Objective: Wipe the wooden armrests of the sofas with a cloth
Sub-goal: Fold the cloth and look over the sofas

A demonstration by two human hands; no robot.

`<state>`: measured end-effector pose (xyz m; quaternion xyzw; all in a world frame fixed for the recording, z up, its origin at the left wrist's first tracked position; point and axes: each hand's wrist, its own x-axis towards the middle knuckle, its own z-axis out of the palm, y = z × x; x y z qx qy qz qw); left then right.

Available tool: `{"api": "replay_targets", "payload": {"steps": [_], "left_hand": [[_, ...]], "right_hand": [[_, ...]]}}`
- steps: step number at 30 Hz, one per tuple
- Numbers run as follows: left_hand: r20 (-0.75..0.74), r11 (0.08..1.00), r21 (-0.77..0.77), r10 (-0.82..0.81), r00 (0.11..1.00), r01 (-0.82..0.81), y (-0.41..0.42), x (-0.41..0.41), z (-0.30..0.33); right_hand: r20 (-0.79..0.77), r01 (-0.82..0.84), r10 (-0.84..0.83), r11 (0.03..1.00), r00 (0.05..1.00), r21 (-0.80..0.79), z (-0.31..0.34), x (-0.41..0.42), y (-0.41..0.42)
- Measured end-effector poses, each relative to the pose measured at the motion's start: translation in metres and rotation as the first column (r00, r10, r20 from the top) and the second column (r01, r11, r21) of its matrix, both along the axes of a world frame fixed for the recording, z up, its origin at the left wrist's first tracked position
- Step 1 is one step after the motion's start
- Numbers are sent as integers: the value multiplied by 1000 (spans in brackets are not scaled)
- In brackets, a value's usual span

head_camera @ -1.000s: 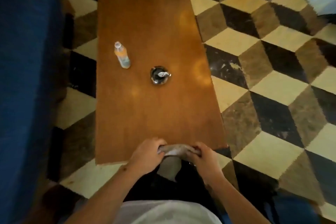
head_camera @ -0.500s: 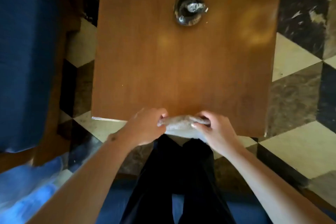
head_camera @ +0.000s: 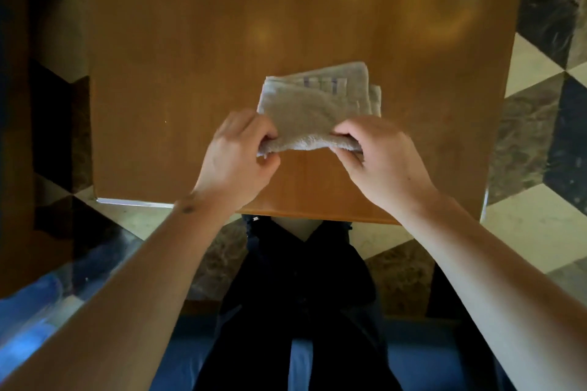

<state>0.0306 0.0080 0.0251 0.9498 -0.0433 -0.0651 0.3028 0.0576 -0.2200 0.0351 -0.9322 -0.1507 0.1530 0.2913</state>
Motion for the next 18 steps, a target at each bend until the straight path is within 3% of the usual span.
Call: {"api": "replay_targets", "payload": {"steps": [4, 9, 12, 15, 18], "left_hand": [[41, 998, 24, -65, 997, 64, 2, -39, -65], [102, 992, 57, -116, 988, 111, 1, -86, -102], [8, 982, 145, -123, 992, 121, -1, -99, -103], [-196, 936, 256, -197, 961, 244, -3, -101, -84], [-510, 836, 277, -290, 810, 474, -5, -85, -46]], "right_hand": [[22, -109, 111, 992, 994, -70, -55, -41, -9], [121, -85, 92, 994, 988, -66, -94, -87, -8], [77, -66, 77, 989, 994, -135, -98, -105, 2], [-57, -123, 113, 966, 992, -227, -83, -106, 11], [-469, -289, 91, 883, 878, -370, -51, -97, 21]]}}
